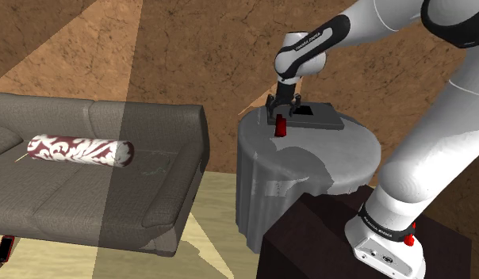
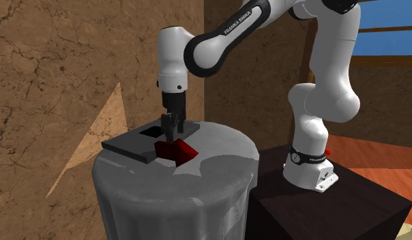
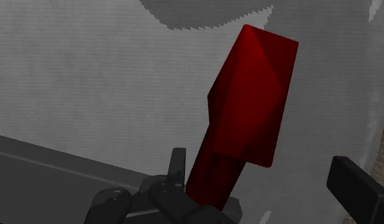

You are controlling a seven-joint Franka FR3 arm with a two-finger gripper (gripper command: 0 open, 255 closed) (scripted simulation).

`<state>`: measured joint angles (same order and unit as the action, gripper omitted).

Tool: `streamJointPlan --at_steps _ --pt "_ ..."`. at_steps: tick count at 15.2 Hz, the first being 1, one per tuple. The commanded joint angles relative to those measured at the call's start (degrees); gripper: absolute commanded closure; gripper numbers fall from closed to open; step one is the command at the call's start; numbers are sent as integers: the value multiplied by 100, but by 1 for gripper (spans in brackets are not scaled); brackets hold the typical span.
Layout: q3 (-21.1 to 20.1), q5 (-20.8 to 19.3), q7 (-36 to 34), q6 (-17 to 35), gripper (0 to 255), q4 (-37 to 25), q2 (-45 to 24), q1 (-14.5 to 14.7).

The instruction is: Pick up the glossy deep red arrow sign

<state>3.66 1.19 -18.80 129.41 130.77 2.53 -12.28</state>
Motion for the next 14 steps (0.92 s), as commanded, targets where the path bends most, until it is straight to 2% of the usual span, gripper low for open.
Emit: streamJointPlan --at_steps 1,7,9,10,14 --pt "30 -6 -35 116 0 -22 -161 -31" --pt "29 34 -1 621 0 168 -477 -30" --pt "29 34 -1 620 0 168 -477 -30" --pt "30 35 1 625 255 176 -474 -31" --pt "29 34 -2 628 255 181 -473 -30"
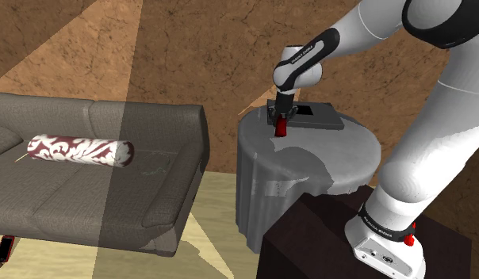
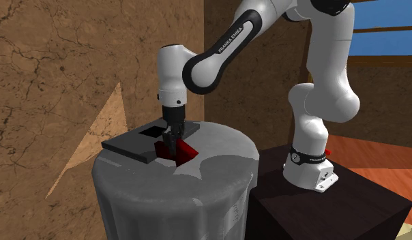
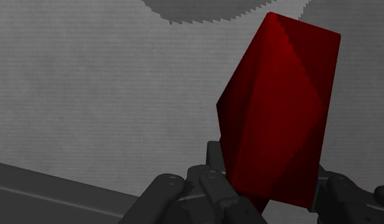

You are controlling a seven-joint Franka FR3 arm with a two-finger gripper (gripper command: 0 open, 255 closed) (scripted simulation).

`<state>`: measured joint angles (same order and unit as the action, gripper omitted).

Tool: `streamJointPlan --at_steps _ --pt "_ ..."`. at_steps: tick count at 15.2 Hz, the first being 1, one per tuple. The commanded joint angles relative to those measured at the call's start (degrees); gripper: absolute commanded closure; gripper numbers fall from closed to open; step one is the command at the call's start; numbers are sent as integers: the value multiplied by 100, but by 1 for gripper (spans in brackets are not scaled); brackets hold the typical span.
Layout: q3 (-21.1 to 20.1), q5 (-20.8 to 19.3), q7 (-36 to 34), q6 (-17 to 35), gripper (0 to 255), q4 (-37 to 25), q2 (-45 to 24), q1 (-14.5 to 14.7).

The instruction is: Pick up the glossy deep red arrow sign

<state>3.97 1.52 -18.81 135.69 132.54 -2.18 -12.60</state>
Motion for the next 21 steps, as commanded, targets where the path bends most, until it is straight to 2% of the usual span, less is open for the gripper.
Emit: streamJointPlan --at_steps 1,5,21 --pt "-2 1 -1 1 255 4 -2 2" --pt "-2 1 0 -7 255 -9 -7 2" --pt "-3 -77 -68 -1173 255 -526 644 1"
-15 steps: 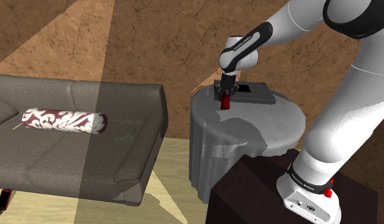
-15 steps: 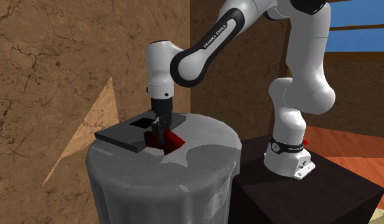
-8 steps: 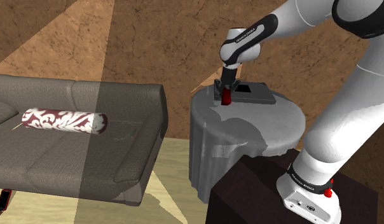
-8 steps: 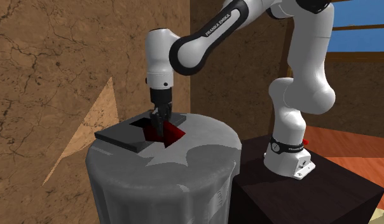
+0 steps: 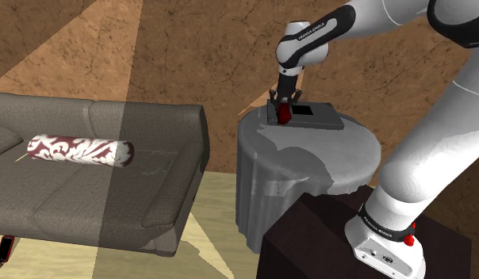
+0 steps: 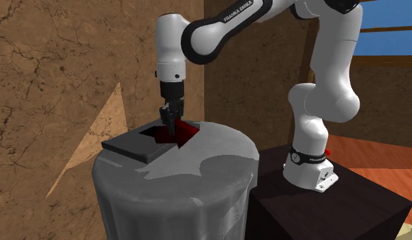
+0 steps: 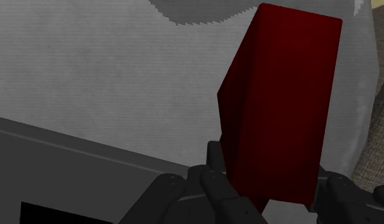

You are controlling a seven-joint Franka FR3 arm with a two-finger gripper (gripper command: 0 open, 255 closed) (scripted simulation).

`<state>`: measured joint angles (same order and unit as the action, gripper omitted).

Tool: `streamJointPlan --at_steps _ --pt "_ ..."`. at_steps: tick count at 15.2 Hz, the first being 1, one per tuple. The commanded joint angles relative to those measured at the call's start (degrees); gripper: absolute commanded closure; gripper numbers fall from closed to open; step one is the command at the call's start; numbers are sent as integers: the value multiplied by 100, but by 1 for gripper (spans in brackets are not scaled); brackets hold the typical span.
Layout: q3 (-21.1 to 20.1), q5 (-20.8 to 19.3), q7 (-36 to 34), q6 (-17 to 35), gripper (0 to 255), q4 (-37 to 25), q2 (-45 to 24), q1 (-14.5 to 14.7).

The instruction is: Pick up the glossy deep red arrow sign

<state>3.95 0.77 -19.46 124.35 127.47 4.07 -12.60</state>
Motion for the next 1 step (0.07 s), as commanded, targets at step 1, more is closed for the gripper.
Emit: streamJointPlan --at_steps 1 --pt "-1 -1 -4 -39 255 -19 19 1"
